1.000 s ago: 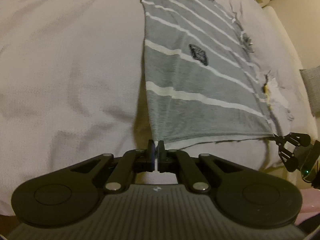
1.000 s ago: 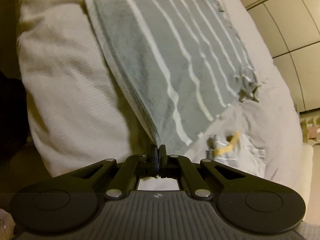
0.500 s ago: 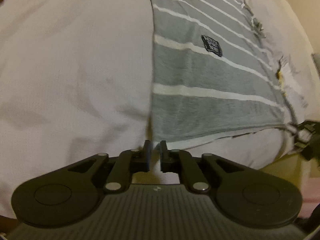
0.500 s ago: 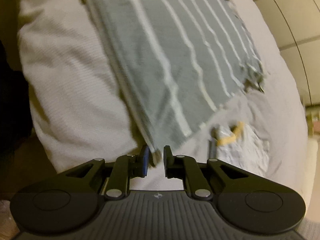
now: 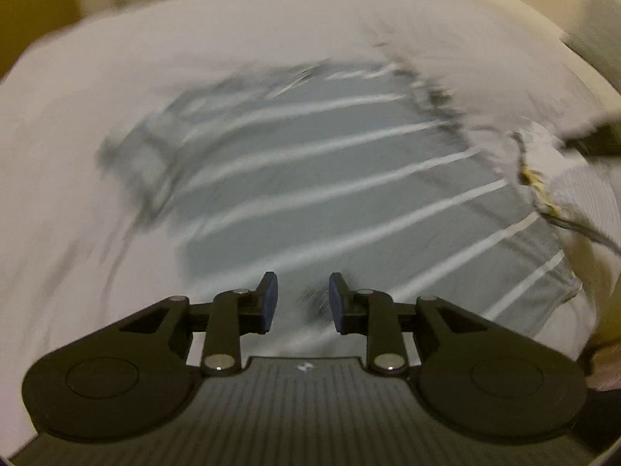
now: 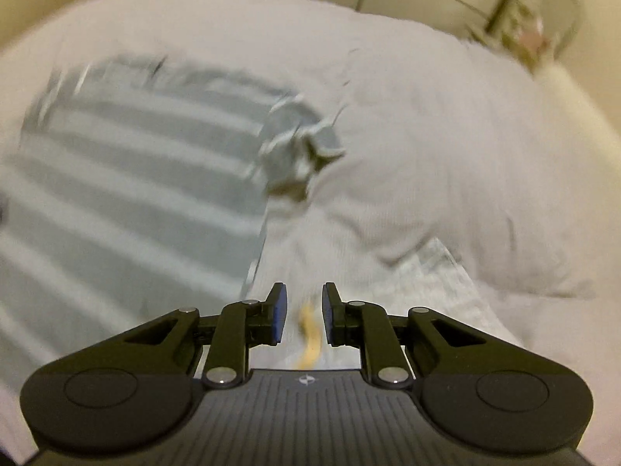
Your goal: Fold clothes
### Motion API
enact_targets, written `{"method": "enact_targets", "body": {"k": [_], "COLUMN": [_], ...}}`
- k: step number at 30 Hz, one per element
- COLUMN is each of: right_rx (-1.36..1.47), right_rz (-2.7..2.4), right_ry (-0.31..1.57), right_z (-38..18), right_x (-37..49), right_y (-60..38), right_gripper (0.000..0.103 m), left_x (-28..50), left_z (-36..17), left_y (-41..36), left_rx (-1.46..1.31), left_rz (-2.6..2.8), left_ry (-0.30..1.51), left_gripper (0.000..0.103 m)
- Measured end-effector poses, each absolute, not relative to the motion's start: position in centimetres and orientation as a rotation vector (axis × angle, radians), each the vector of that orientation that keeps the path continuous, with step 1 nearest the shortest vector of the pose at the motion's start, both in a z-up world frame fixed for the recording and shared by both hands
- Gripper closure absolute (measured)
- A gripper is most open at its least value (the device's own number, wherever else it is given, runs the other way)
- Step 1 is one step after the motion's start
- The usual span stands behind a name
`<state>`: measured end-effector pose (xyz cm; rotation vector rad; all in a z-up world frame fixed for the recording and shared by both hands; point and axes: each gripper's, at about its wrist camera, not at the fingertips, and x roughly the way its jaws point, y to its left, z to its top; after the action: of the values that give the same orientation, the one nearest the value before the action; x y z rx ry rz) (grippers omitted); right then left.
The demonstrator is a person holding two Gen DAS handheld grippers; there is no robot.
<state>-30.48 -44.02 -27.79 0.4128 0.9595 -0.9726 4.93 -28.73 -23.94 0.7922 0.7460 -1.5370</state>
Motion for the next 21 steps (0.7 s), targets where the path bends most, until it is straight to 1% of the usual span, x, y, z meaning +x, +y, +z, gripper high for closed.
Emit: {"method": "enact_targets", "body": {"k": [1, 4, 6, 8, 10, 16, 19, 20, 21], "right_rx": [0.461, 0.603, 0.691, 0.769, 0.819, 0.863, 0.881, 0.873, 0.859], "right_rz": [-0.959, -0.898, -0.851, -0.813, -0.781, -0.75, -0.738, -0.725, -0.71], "right_ry": [0.919, 0.815, 0.776, 0.738, 0.713, 0.691, 0.692, 0.707, 0.725], "right_z": [-27.9, -29.0, -30.3, -31.2, -32.1, -33.9, -34.7, -35.0, -35.3], "right_x": [-30.9, -31.6, -31.5, -31.4, -31.3, -31.5, -31.7, -31.5, -31.1], "right_y": [-46.4, -53.2, -57.3, -60.6, -63.5, -68.5, -70.0, -70.3, -70.6], "right_gripper": [0.085, 0.08, 0.08, 0.076, 0.076, 0.069, 0.064, 0.063, 0.063], "left_x": [2.4, -5.2, -9.9, -14.4, -18.2, -25.5, -27.5, -27.8, -28.0], "left_z": [-24.2, -25.9, -27.6, -29.1, -30.6, -34.9, -37.7, -38.7, -39.6], "left_y": [-30.2, -34.2, -37.2, -40.4, -43.4, -50.8, -53.1, -53.6, -54.1], "left_rx": [0.812, 0.898, 0.952, 0.991, 1.051, 1.195, 1.312, 1.359, 1.404], "left_rz": [-1.567, -1.638, -1.668, -1.698, -1.717, -1.737, -1.686, -1.66, -1.635], "left_ry": [0.702, 0.564, 0.485, 0.41, 0.305, 0.036, -0.092, -0.117, -0.136], "left_gripper": [0.079, 0.072, 0.071, 0.071, 0.07, 0.07, 0.067, 0.069, 0.073]}}
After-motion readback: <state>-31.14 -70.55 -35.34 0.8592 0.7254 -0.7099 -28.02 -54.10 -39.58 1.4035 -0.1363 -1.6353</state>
